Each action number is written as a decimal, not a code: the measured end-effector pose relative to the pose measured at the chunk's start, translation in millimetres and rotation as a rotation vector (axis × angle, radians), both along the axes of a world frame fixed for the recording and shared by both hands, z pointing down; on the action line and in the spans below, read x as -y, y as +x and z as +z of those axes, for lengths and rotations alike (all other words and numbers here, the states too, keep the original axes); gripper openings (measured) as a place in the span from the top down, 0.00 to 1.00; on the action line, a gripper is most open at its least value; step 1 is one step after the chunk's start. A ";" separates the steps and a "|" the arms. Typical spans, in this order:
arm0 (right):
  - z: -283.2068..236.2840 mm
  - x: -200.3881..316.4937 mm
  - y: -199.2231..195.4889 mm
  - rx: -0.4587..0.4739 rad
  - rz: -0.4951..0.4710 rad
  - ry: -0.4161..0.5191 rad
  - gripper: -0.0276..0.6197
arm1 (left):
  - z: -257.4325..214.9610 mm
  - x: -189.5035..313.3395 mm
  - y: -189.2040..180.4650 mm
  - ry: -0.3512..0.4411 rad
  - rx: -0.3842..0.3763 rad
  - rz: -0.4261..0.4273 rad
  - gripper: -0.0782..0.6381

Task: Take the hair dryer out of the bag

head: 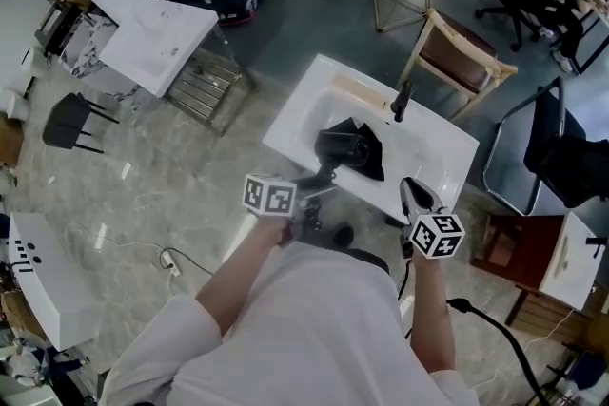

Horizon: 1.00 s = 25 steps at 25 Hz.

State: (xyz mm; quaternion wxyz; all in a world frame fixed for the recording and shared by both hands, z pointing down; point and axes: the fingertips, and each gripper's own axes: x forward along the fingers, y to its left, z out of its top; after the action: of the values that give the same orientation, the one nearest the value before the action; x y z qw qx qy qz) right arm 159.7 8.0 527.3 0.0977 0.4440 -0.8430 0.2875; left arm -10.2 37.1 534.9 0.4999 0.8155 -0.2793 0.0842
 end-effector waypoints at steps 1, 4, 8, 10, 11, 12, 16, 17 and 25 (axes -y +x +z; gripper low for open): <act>-4.5 -1.3 -0.4 0.001 0.010 0.009 0.92 | -2.3 -0.4 -3.3 0.000 -0.003 0.003 0.55; -14.5 -4.7 -1.6 0.009 0.045 0.019 0.93 | -8.7 -0.4 -13.2 0.000 -0.007 0.016 0.55; -22.1 -8.2 -6.2 0.018 0.067 0.030 0.95 | -15.7 1.6 -24.0 0.007 -0.016 0.027 0.55; -24.4 -9.2 -7.5 0.021 0.077 0.033 0.95 | -18.2 2.9 -27.3 0.009 -0.024 0.029 0.55; -25.7 -9.5 -8.2 0.022 0.082 0.036 0.95 | -19.2 3.3 -28.1 0.008 -0.028 0.030 0.55; -26.7 -9.9 -9.3 0.024 0.087 0.039 0.95 | -19.8 3.5 -29.1 0.008 -0.031 0.033 0.55; -28.4 -12.0 -17.6 0.036 0.098 0.045 0.95 | -20.0 2.8 -35.6 0.008 -0.032 0.044 0.55; -28.9 -11.9 -19.2 0.040 0.101 0.045 0.95 | -20.3 3.2 -36.7 0.008 -0.034 0.045 0.55; -35.0 -10.4 -31.1 0.052 0.100 0.055 0.95 | -22.6 6.7 -41.3 0.000 -0.053 0.050 0.55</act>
State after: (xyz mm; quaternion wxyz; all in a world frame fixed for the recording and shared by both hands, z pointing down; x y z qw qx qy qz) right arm 128.6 18.4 492.4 0.0492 0.4807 -0.8294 0.2803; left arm -51.5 30.4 512.3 0.5049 0.8242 -0.2453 0.0750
